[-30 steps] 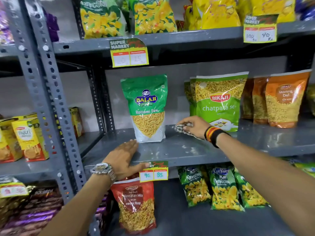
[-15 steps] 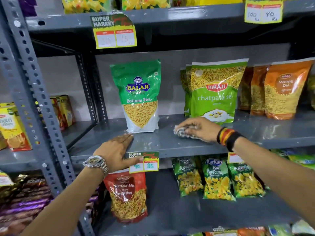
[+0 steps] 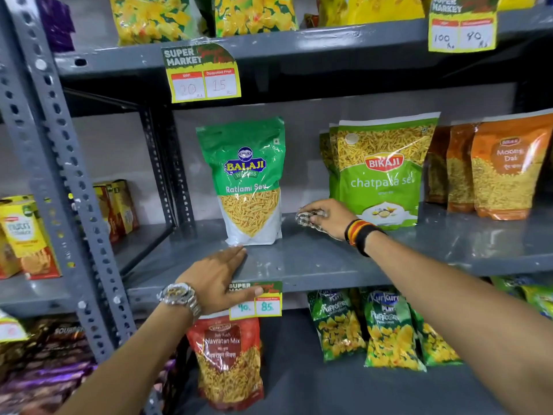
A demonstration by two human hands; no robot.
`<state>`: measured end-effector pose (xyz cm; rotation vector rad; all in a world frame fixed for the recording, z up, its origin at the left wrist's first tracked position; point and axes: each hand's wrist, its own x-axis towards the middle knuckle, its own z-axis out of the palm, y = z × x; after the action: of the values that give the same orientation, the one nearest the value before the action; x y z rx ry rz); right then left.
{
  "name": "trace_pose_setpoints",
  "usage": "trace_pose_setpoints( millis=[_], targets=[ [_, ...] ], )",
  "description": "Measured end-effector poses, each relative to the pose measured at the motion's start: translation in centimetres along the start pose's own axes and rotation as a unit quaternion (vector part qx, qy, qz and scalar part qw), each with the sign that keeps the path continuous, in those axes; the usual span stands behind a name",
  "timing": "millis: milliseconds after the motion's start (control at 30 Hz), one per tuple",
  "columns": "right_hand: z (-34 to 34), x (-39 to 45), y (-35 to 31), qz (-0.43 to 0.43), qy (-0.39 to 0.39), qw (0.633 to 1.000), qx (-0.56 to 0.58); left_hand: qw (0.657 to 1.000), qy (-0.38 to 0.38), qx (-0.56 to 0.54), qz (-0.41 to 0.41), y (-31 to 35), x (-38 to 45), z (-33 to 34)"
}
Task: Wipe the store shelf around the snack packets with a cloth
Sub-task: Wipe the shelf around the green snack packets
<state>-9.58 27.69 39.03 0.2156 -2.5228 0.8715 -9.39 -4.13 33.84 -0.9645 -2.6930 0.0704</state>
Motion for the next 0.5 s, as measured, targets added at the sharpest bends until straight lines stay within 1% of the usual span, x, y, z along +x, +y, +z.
trace_pose_setpoints(
  millis=[133,267,400,500],
  targets=[
    [2.4,4.8,1.1,0.035,0.026,0.999,-0.016,1.0,0.003,-0.006,-0.003,-0.2,-0.1,0.1],
    [4.1,9.3,2.6,0.07,0.029,0.996,-0.039,1.0,0.001,-0.01,-0.003,0.0,-0.2,-0.1],
    [5.1,13.9,6.2,0.096,0.008,0.99,-0.098,1.0,0.004,-0.016,-0.002,-0.1,-0.2,-0.1],
    [5.9,14.5,7.2,0.111,-0.024,0.989,-0.092,1.0,0.009,-0.023,-0.006,-0.3,-0.1,0.1]
  ],
)
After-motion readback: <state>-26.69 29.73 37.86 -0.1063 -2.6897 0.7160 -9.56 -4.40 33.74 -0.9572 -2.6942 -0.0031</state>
